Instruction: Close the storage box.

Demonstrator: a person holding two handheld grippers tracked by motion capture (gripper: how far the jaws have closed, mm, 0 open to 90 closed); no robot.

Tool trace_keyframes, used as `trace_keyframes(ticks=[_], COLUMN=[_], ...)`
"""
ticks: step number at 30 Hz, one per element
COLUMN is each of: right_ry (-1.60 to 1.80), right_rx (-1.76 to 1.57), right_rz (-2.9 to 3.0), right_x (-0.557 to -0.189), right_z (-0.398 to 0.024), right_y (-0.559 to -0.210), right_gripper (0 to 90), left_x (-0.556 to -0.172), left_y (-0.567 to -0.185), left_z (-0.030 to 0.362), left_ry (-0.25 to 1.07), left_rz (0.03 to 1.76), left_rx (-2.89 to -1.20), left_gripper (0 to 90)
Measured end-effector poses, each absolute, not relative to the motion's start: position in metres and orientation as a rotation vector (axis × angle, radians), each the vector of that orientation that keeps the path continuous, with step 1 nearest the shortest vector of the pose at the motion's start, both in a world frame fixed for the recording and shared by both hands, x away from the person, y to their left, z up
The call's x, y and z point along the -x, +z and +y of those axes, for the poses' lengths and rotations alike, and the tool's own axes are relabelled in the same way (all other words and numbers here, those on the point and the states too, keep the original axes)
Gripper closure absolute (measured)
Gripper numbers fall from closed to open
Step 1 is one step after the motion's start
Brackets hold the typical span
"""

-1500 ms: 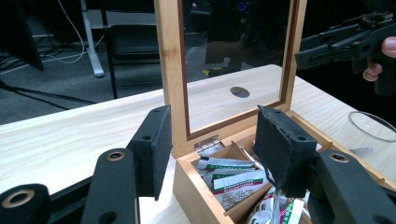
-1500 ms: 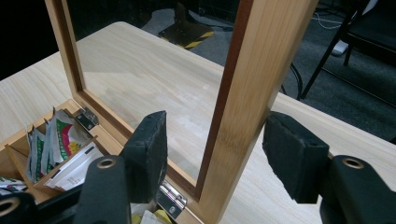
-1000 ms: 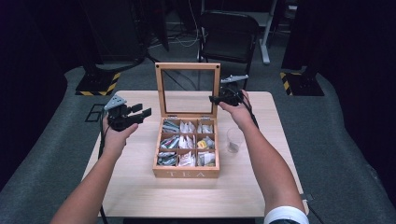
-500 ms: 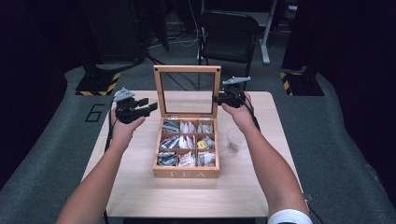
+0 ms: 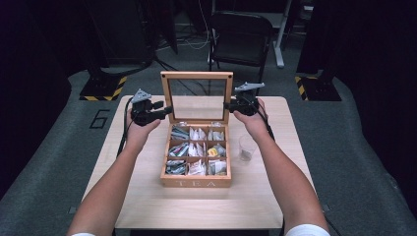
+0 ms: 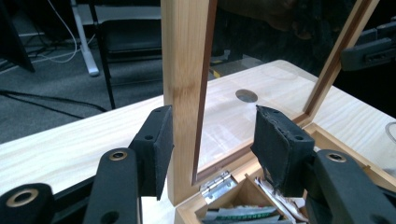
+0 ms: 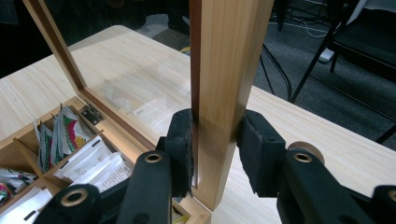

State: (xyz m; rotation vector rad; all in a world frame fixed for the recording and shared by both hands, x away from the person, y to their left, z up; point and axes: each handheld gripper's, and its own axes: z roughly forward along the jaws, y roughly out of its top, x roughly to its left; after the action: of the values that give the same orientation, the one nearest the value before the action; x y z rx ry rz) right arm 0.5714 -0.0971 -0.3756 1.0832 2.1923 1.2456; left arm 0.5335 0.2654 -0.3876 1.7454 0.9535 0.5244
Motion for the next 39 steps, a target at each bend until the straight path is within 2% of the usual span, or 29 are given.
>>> trace_keyframes(ticks=[25,28,33,39], right_ry=[1.297,1.314,1.323,1.341], right_rx=[-1.046,-1.034,-1.041,-1.022], right_rz=[2.180,2.181,2.192,2.185], right_x=[-0.557,-0.556,-0.556,-0.551], right_z=[-0.101,-0.102,-0.104,-0.103], right_y=[-0.379,-0.380,-0.383,-0.381], right_gripper=[64.3,63.7,62.9,55.1], left_x=[-0.537,-0.537,-0.536,-0.533], left_y=[-0.381,-0.380,-0.381,-0.383], left_z=[0.265,0.265,0.265,0.267], left_ry=[0.573,0.570,0.568,0.558], left_rz=[0.921,0.927,0.925,0.915], left_rx=[-1.728,-1.727,-1.727,-1.726], left_gripper=[59.1,62.5,63.0,62.8])
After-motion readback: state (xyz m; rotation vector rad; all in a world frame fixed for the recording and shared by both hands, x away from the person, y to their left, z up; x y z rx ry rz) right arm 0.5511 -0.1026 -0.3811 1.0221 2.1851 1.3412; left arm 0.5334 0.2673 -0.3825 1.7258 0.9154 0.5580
